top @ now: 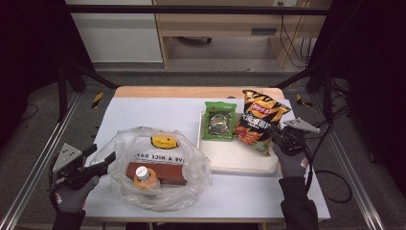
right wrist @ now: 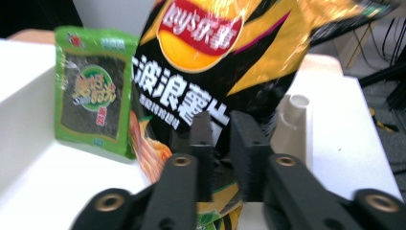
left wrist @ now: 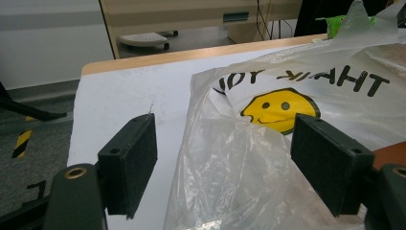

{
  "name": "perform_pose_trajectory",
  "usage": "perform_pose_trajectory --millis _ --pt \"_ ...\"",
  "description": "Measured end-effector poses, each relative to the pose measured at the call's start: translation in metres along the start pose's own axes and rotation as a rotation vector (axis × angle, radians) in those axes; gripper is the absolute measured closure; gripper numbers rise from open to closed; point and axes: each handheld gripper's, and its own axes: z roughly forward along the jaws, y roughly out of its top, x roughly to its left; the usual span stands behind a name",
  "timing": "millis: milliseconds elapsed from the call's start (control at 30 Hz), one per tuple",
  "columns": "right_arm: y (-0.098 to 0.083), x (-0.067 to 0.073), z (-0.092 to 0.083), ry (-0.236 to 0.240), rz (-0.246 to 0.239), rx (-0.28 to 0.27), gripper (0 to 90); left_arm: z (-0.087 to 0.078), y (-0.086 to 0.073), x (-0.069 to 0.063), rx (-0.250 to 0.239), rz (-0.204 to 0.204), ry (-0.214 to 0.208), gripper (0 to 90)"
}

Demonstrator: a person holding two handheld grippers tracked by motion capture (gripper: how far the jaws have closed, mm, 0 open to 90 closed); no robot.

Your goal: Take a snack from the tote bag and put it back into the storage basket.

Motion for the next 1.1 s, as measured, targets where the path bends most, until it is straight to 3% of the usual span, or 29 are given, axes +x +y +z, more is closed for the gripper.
perform_pose_trajectory --millis 100,267,333,567,667,833,933,1033,1100 --pt "0.001 0.000 0.008 -0.018 0.005 0.020 85.2 0.000 0.000 0.000 0.000 -0.001 0.001 23.7" --pt "0.006 0.001 0.017 -0.091 -0.046 0.045 81.2 0.001 -0.001 0.000 0.005 0.002 -0.001 23.7" --pt "0.007 -0.002 0.020 -0.102 -0.041 0.046 80.3 0.002 -0.002 -0.001 0.008 0.002 -0.002 23.7" --pt "0.014 -0.007 0.028 -0.092 -0.039 0.056 74.8 0.003 -0.002 -0.001 0.010 0.003 -0.003 23.8" --pt "0.015 -0.007 0.027 -0.082 -0.028 0.033 69.6 0.002 -0.002 -0.001 0.007 0.002 -0.004 23.8" --pt "0.016 -0.011 0.019 -0.116 0.012 -0.022 54.9 0.001 -0.002 0.000 0.005 0.000 -0.002 23.8" --pt "0.016 -0.014 0.022 -0.153 0.023 -0.017 46.8 0.001 -0.002 -0.001 0.006 0.001 -0.002 23.8" --pt "0.015 -0.018 0.026 -0.149 0.043 -0.010 48.0 0.001 -0.001 0.000 0.005 0.000 -0.002 23.8" --pt "0.015 -0.017 0.029 -0.133 0.027 -0.013 51.4 0.001 -0.002 0.000 0.006 -0.001 -0.001 23.9"
